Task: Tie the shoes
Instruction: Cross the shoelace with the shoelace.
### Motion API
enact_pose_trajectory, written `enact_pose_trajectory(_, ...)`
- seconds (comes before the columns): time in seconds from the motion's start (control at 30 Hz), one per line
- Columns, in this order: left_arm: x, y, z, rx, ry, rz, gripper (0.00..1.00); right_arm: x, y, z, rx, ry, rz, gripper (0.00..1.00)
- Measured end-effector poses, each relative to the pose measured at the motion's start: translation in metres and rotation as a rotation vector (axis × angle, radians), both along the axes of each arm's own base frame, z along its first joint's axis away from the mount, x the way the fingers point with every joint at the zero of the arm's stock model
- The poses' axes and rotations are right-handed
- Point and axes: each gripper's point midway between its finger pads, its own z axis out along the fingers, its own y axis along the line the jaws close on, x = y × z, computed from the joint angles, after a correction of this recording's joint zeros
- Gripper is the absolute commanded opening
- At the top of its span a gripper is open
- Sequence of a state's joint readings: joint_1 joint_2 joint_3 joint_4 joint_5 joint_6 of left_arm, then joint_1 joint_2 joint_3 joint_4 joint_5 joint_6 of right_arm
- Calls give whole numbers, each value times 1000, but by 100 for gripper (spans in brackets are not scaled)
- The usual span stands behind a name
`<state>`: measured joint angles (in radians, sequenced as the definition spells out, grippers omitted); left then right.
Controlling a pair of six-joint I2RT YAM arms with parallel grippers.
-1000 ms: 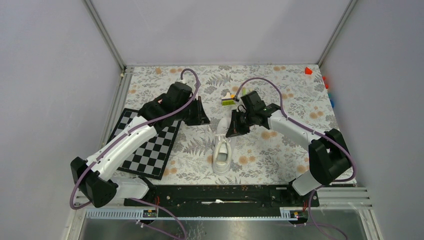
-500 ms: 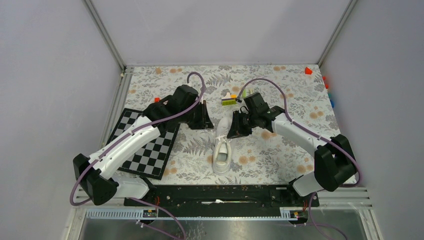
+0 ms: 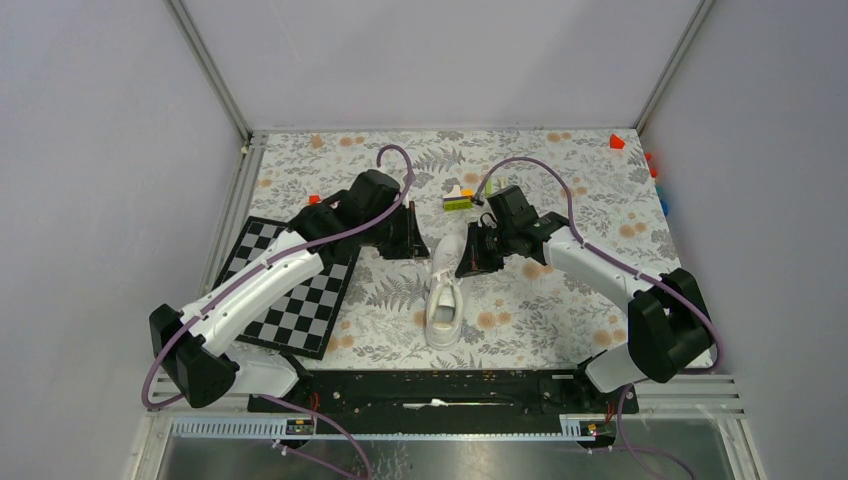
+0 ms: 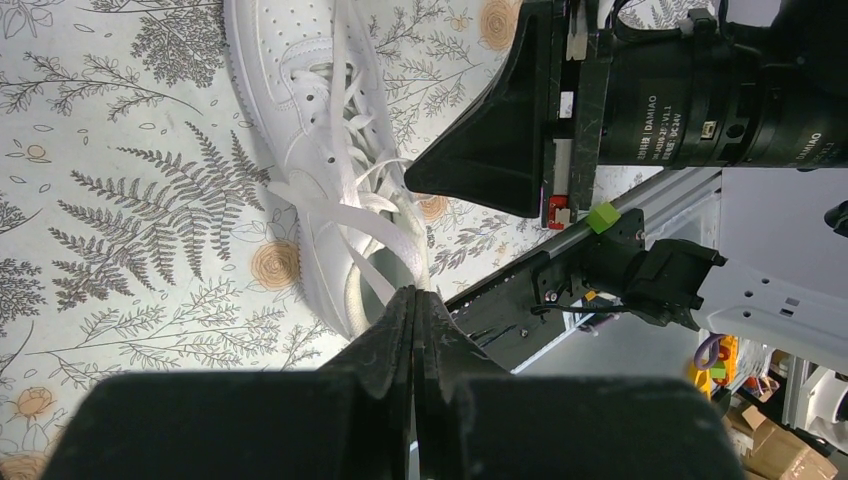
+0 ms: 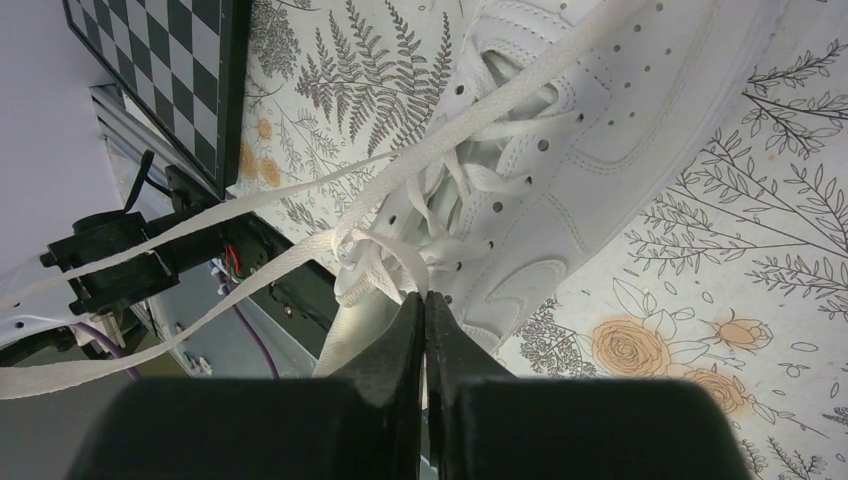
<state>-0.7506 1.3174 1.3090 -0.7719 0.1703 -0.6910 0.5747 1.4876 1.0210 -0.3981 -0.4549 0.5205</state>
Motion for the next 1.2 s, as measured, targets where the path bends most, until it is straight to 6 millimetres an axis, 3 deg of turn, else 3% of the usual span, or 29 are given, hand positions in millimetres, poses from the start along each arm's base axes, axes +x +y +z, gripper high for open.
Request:
enact_pose_trajectory(0.27,-5,-9,-9,5,36,-18,0,-6,-3,4,24,-16,-17,0)
enact_pose_trajectory(0.53,-5,-13,-37,38,106,-10,0,-13,-2,12,89,-32,-41,1)
enact_pose_trajectory(0.6,-3,-16,-40,36,110,-10,0,-15,0,13,107,-27,-39,6)
enact_pose_trajectory(0.73,0,-20,-49,47,122,-10,0,-18,3,15,136,-16,-34,28)
enact_pose_trajectory(0.83,2,-21,-53,53,128,-10,0,-17,5,17,150,-17,-30,34)
enact_pose_trajectory(1.07,3,-22,-53,52,126,-11,0,-11,10,5,131,9,-17,33)
enact_pose_trajectory(1.2,3,-22,-53,53,125,-12,0,-2,16,6,125,3,-6,20)
